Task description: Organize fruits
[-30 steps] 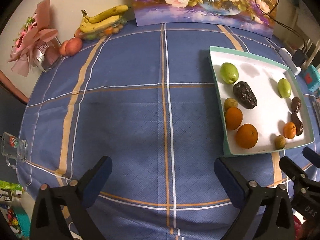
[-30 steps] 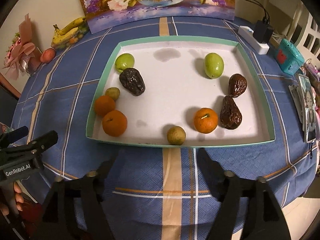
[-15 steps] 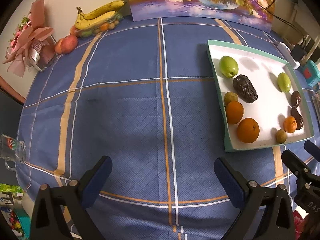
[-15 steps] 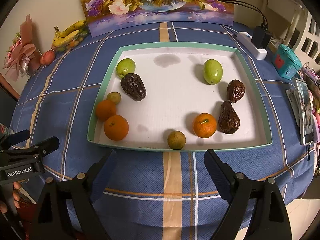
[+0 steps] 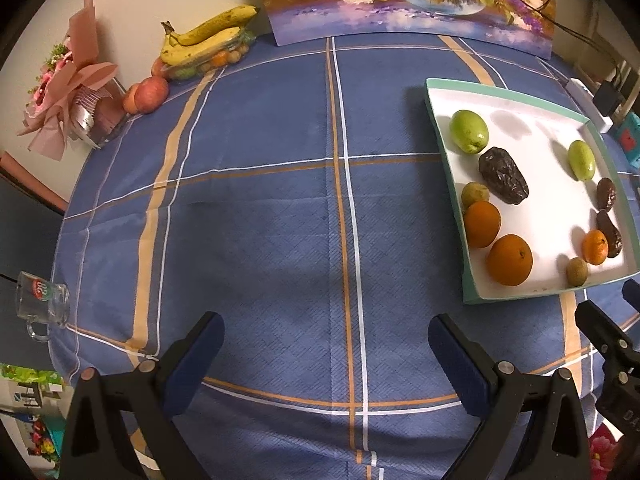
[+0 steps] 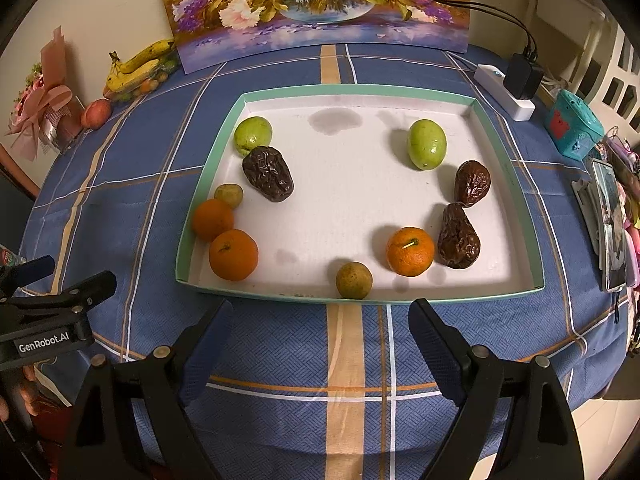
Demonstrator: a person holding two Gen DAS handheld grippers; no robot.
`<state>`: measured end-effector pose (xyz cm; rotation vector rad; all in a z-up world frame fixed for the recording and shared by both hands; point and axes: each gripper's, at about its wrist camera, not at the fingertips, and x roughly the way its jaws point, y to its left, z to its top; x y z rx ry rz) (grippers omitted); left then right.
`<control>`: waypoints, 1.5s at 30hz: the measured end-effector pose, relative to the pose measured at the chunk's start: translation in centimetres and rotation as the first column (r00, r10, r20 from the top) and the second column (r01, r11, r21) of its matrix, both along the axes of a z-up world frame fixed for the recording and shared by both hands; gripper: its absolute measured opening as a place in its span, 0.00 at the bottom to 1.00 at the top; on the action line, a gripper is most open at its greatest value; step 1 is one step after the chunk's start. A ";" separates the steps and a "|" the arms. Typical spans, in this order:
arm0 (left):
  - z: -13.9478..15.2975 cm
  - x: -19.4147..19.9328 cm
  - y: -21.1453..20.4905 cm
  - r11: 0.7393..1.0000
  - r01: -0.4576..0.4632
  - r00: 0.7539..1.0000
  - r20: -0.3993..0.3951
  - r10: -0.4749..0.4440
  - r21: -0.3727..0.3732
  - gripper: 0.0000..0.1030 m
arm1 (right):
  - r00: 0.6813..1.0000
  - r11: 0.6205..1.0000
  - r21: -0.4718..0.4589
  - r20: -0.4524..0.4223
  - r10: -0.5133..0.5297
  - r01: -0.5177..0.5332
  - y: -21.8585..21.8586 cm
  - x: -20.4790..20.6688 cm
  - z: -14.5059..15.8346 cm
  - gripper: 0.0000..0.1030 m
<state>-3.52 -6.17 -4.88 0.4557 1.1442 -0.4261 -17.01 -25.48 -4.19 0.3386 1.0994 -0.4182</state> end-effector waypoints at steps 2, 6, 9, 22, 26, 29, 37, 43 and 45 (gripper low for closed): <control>0.0 0.0 0.1 1.000 -0.006 1.000 0.005 0.006 0.007 1.00 | 1.000 1.000 -0.001 0.000 0.001 -0.001 0.0 0.0 0.0 0.87; 0.1 0.0 0.2 1.000 -0.020 1.000 0.015 0.020 0.009 1.00 | 1.000 1.000 -0.001 0.000 -0.001 0.001 0.1 0.0 0.0 0.87; 0.2 -0.1 0.2 0.999 -0.030 0.999 0.027 0.029 0.033 1.00 | 1.000 1.000 -0.001 0.000 0.002 -0.002 0.1 0.0 0.0 0.87; -0.2 0.1 0.5 0.998 -0.046 0.999 0.014 0.046 0.042 1.00 | 1.000 1.000 -0.003 -0.006 0.005 -0.005 0.3 0.0 -0.1 0.87; -0.2 0.2 0.6 0.998 -0.046 0.999 0.011 0.046 0.042 1.00 | 1.000 1.000 -0.004 -0.008 0.007 -0.007 0.3 0.1 -0.1 0.87; -0.3 0.3 0.6 0.997 -0.054 0.998 0.011 0.054 0.050 1.00 | 1.000 1.000 -0.004 -0.008 0.006 -0.007 0.3 0.1 -0.1 0.87; -0.5 0.4 0.7 0.997 -0.061 0.998 0.007 0.061 0.054 1.00 | 1.000 1.000 -0.004 -0.011 0.006 -0.006 0.4 0.1 -0.2 0.87; -0.4 0.4 0.7 0.997 -0.060 0.998 0.007 0.060 0.053 1.00 | 1.000 1.000 -0.005 -0.013 0.007 -0.007 0.4 0.0 -0.3 0.87; -0.4 0.4 0.8 0.997 -0.060 0.998 0.008 0.059 0.054 1.00 | 1.000 1.000 -0.005 -0.013 0.007 -0.007 0.4 0.1 -0.3 0.87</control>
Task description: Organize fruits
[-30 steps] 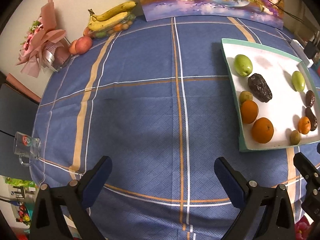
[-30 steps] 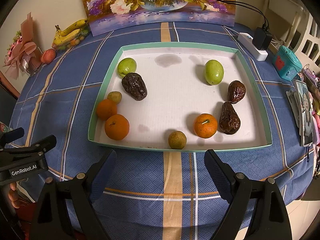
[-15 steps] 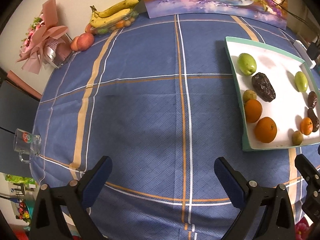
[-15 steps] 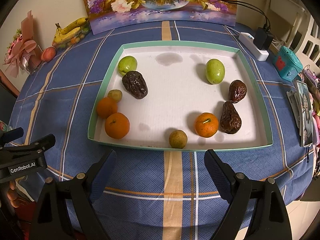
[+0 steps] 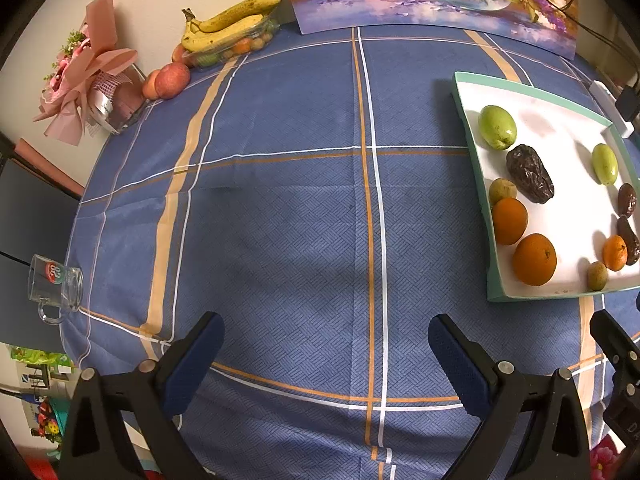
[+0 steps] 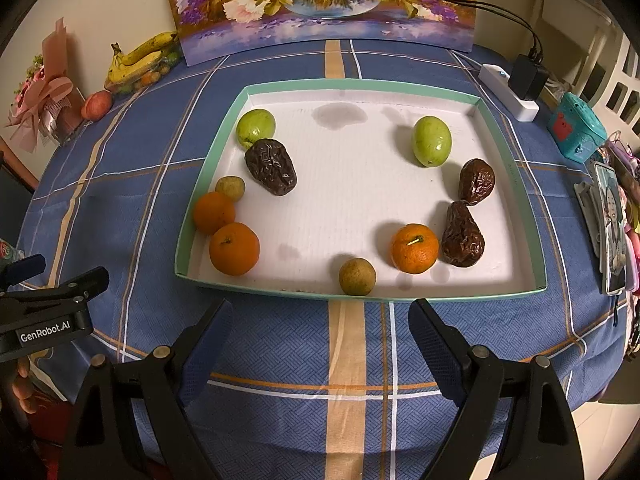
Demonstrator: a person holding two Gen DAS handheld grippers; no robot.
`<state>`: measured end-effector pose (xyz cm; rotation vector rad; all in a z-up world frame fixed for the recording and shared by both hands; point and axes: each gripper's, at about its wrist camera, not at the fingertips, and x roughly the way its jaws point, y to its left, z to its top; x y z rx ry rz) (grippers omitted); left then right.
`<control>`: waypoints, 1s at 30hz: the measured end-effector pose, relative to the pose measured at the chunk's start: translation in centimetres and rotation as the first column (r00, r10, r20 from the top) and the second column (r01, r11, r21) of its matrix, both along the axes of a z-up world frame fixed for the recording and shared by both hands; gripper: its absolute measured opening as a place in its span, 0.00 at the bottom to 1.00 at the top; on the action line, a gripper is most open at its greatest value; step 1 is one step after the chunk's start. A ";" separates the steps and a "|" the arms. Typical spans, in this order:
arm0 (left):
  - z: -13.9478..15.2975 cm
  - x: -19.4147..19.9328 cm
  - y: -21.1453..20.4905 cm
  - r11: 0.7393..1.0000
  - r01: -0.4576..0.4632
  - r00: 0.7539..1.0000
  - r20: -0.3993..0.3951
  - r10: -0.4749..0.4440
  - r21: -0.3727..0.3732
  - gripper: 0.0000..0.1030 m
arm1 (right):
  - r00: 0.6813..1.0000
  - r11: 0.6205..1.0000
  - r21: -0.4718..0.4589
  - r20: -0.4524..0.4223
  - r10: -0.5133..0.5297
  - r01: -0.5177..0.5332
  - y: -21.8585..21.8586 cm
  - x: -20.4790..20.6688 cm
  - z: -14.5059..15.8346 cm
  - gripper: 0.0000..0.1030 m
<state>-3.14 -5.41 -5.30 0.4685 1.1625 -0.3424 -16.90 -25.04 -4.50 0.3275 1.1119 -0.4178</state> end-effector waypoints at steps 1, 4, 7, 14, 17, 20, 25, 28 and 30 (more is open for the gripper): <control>0.0 0.0 0.0 1.000 0.000 1.000 0.000 0.000 0.000 1.00 | 1.000 1.000 0.000 0.000 0.000 0.000 0.0 0.0 0.0 0.87; 0.0 0.0 0.0 1.000 0.000 1.000 0.000 0.000 0.000 1.00 | 1.000 1.000 0.000 0.000 0.000 0.000 0.0 0.0 0.0 0.87; 0.0 0.0 0.1 1.000 -0.001 1.000 0.000 0.001 0.001 1.00 | 1.000 1.000 0.000 -0.001 0.000 0.000 0.0 0.0 0.0 0.87; -0.1 0.1 0.3 1.000 -0.016 1.000 -0.003 0.016 0.004 1.00 | 1.000 1.000 -0.001 -0.004 0.001 -0.001 0.1 0.0 0.0 0.87; -0.2 0.2 0.4 1.000 -0.022 1.000 -0.007 0.022 0.005 1.00 | 1.000 1.000 -0.001 -0.006 0.002 -0.002 0.1 0.0 0.0 0.87; -0.2 0.2 0.5 1.000 -0.028 1.000 -0.010 0.028 0.003 1.00 | 1.000 1.000 -0.002 -0.007 0.001 -0.001 0.1 0.1 0.0 0.87; -0.2 0.3 0.5 1.000 -0.029 1.000 -0.009 0.029 0.003 1.00 | 1.000 1.000 -0.002 -0.009 0.001 -0.001 0.1 0.1 0.0 0.87; -0.3 0.3 0.5 1.000 -0.030 0.999 -0.011 0.030 0.003 1.00 | 1.000 1.000 -0.002 -0.011 0.002 -0.002 0.1 0.1 -0.1 0.87; -0.3 0.3 0.6 1.000 -0.031 0.999 -0.012 0.031 0.003 1.00 | 1.000 1.000 -0.002 -0.012 0.002 -0.002 0.1 0.1 -0.1 0.87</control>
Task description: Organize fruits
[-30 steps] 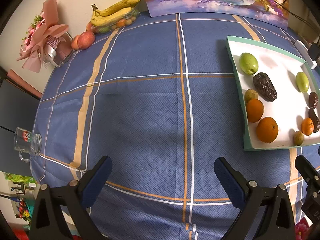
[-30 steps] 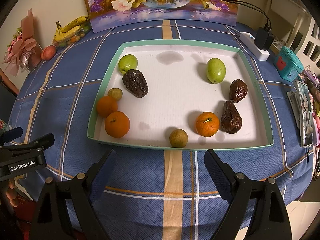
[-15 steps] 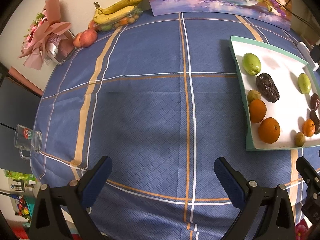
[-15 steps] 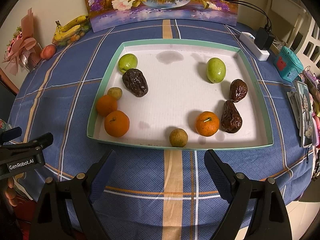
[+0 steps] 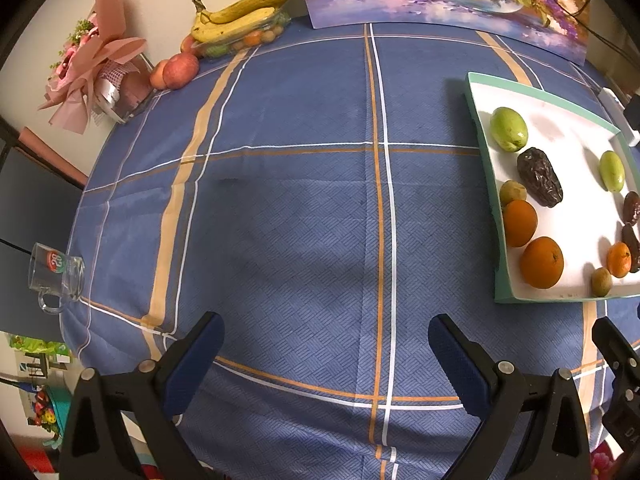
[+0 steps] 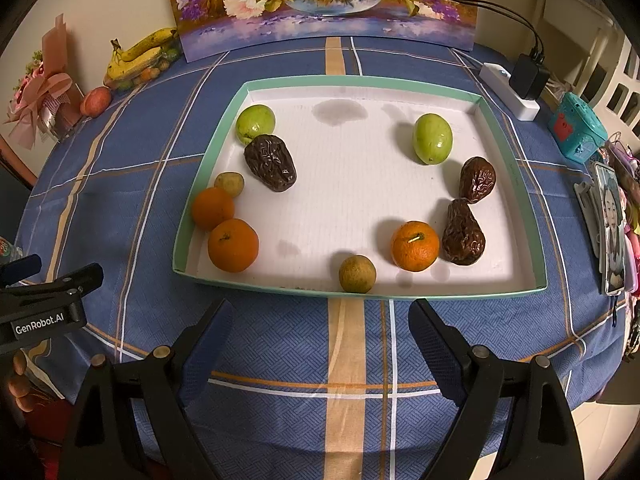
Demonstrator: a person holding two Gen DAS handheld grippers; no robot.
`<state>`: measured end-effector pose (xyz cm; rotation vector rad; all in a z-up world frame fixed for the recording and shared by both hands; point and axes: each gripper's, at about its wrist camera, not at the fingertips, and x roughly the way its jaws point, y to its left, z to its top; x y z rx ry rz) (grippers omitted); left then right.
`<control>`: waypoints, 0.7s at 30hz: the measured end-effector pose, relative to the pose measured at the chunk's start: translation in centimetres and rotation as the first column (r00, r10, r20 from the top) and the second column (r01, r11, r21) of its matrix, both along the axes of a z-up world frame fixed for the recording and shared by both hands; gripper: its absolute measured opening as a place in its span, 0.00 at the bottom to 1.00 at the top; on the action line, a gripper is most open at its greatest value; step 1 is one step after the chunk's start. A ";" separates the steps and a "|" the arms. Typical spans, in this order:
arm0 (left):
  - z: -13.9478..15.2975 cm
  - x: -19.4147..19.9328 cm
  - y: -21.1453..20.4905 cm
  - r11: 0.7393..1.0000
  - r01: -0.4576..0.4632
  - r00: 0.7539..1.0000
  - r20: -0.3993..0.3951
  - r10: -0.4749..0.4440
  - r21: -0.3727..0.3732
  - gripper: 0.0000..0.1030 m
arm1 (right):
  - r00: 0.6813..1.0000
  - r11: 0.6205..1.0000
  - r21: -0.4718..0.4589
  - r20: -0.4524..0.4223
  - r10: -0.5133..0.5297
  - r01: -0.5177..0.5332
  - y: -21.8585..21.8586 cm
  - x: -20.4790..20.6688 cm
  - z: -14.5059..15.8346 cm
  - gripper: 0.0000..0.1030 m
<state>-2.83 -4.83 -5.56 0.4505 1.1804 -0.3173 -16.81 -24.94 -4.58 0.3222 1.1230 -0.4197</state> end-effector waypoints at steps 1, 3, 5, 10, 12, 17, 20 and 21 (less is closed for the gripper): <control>0.0 0.0 0.0 1.000 0.001 1.000 0.000 -0.001 0.001 1.00 | 1.000 1.000 0.000 0.000 0.000 0.000 0.0 -0.1 0.0 0.87; 0.0 0.0 0.0 1.000 0.000 1.000 -0.001 0.000 0.002 1.00 | 1.000 1.000 0.000 0.000 0.000 0.000 0.0 0.0 0.0 0.87; 0.0 0.0 0.1 1.000 -0.001 1.000 -0.003 0.001 0.001 1.00 | 1.000 1.000 0.000 -0.001 0.000 0.000 0.0 0.0 0.0 0.87; 0.0 0.1 0.1 1.000 0.001 1.000 -0.003 -0.001 0.002 1.00 | 1.000 1.000 0.000 -0.003 0.000 0.000 0.0 0.0 -0.1 0.87; 0.0 0.1 0.1 1.000 0.000 1.000 -0.003 0.000 0.002 1.00 | 1.000 1.000 0.000 -0.005 0.001 -0.001 0.0 -0.1 -0.2 0.87; 0.0 0.0 0.3 1.000 -0.005 1.000 -0.002 0.005 0.002 1.00 | 1.000 1.000 0.000 -0.008 0.001 -0.001 0.1 -0.1 -0.3 0.87; 0.0 0.0 0.3 1.000 -0.004 1.000 0.006 0.004 0.002 1.00 | 1.000 1.000 0.000 -0.008 0.001 -0.001 0.1 0.0 -0.2 0.87; 0.1 0.0 0.4 1.000 -0.005 1.000 0.010 0.005 0.002 1.00 | 1.000 1.000 0.000 -0.008 0.000 0.000 0.1 0.0 -0.2 0.87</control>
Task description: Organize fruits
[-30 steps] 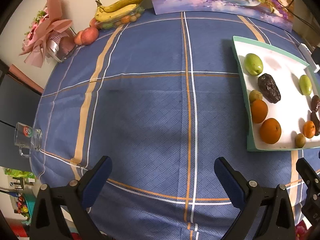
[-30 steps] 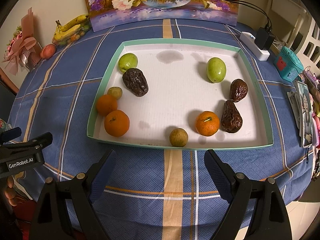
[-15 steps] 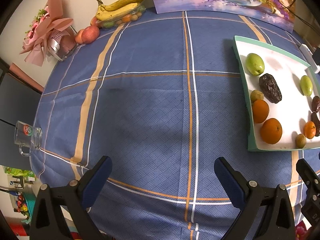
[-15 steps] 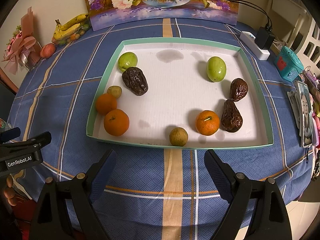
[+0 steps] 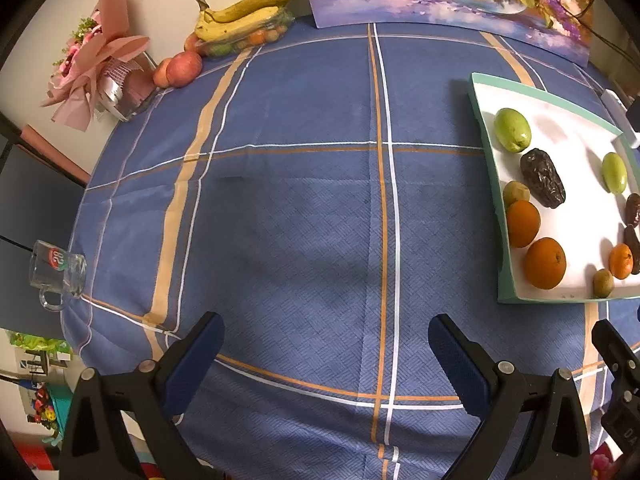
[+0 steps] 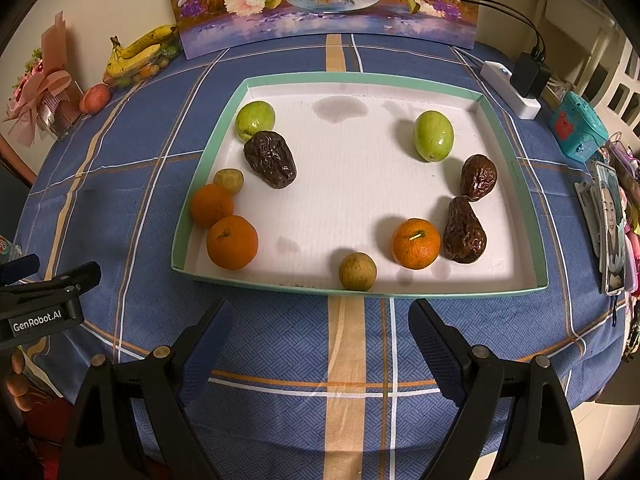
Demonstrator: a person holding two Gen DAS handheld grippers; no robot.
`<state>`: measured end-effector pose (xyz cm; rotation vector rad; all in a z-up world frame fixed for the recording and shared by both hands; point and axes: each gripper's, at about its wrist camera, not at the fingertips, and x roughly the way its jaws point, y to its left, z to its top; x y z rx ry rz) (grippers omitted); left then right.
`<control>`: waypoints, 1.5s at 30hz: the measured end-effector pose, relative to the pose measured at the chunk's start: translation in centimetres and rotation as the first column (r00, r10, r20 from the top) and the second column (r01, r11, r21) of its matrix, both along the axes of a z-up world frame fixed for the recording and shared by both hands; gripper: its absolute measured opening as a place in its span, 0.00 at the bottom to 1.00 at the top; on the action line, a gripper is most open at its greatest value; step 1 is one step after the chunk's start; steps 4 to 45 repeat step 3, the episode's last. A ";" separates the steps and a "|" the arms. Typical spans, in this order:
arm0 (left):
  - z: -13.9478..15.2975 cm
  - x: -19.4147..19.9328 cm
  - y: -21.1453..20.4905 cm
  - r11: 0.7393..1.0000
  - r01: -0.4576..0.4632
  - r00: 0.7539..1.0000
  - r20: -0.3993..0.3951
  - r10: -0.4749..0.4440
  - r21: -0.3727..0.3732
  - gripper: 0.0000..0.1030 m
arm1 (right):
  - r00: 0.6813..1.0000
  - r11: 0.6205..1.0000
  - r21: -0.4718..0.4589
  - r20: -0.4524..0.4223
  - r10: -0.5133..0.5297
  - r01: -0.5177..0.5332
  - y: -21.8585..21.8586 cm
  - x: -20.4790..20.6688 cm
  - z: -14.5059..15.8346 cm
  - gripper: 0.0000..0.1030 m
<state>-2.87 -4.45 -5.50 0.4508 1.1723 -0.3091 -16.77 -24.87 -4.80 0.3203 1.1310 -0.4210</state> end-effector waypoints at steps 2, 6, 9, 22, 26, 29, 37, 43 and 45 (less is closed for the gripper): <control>0.1 0.0 0.1 1.000 -0.002 1.000 0.001 0.002 -0.003 1.00 | 1.000 1.000 0.000 0.000 0.000 0.000 0.0 0.0 0.0 0.87; 0.0 0.1 0.1 1.000 -0.003 1.000 0.000 0.003 -0.003 1.00 | 1.000 1.000 0.000 0.000 0.000 0.000 0.0 0.0 0.0 0.87; 0.0 0.1 0.1 1.000 -0.003 1.000 0.000 0.003 -0.003 1.00 | 1.000 1.000 0.000 0.000 0.000 0.000 0.0 0.0 0.0 0.87; 0.0 0.1 0.1 1.000 -0.003 1.000 0.000 0.003 -0.003 1.00 | 1.000 1.000 0.000 0.000 0.000 0.000 0.0 0.0 0.0 0.87; 0.0 0.1 0.1 1.000 -0.003 1.000 0.000 0.003 -0.003 1.00 | 1.000 1.000 0.000 0.000 0.000 0.000 0.0 0.0 0.0 0.87; 0.0 0.1 0.1 1.000 -0.003 1.000 0.000 0.003 -0.003 1.00 | 1.000 1.000 0.000 0.000 0.000 0.000 0.0 0.0 0.0 0.87; 0.0 0.1 0.1 1.000 -0.003 1.000 0.000 0.003 -0.003 1.00 | 1.000 1.000 0.000 0.000 0.000 0.000 0.0 0.0 0.0 0.87; 0.0 0.1 0.1 1.000 -0.003 1.000 0.000 0.003 -0.003 1.00 | 1.000 1.000 0.000 0.000 0.000 0.000 0.0 0.0 0.0 0.87; 0.0 0.1 0.1 1.000 -0.003 1.000 0.000 0.003 -0.003 1.00 | 1.000 1.000 0.000 0.000 0.000 0.000 0.0 0.0 0.0 0.87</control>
